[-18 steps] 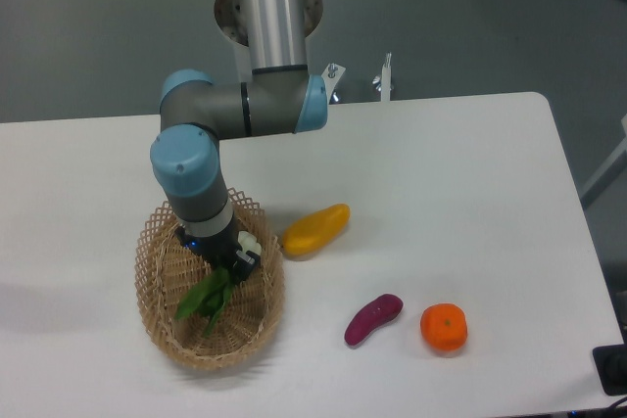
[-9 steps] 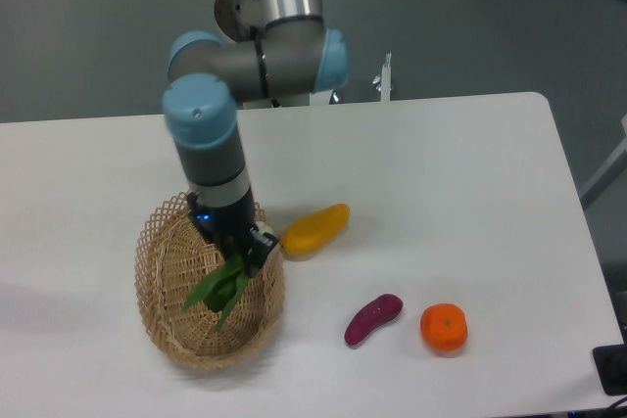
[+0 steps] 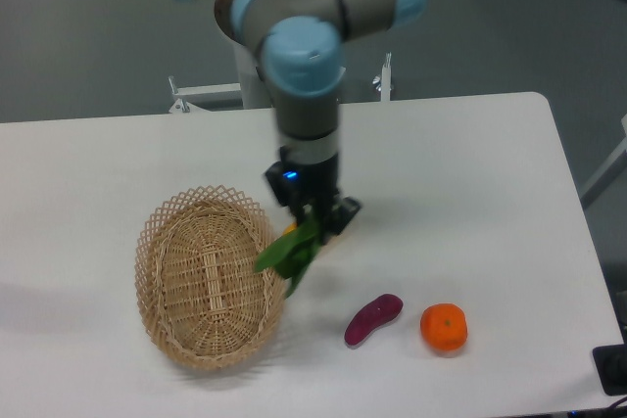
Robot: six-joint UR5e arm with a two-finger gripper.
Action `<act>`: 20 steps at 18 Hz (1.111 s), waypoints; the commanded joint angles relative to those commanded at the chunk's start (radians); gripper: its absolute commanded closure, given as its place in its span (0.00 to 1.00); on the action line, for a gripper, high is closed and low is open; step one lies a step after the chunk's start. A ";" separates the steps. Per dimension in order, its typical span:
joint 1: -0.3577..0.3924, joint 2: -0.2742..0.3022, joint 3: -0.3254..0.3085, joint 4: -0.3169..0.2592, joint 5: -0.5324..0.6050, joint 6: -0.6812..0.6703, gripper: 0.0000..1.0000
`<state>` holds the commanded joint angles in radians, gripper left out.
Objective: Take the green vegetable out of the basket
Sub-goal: 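Lift the bok choy out of the basket and carry it up and away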
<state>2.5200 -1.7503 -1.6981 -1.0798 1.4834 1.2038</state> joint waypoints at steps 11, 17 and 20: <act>0.200 -0.002 0.046 -0.089 -0.005 0.287 0.54; 0.220 -0.002 0.046 -0.088 -0.011 0.306 0.54; 0.220 -0.003 0.048 -0.086 -0.012 0.306 0.54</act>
<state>2.7397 -1.7533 -1.6506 -1.1658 1.4711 1.5094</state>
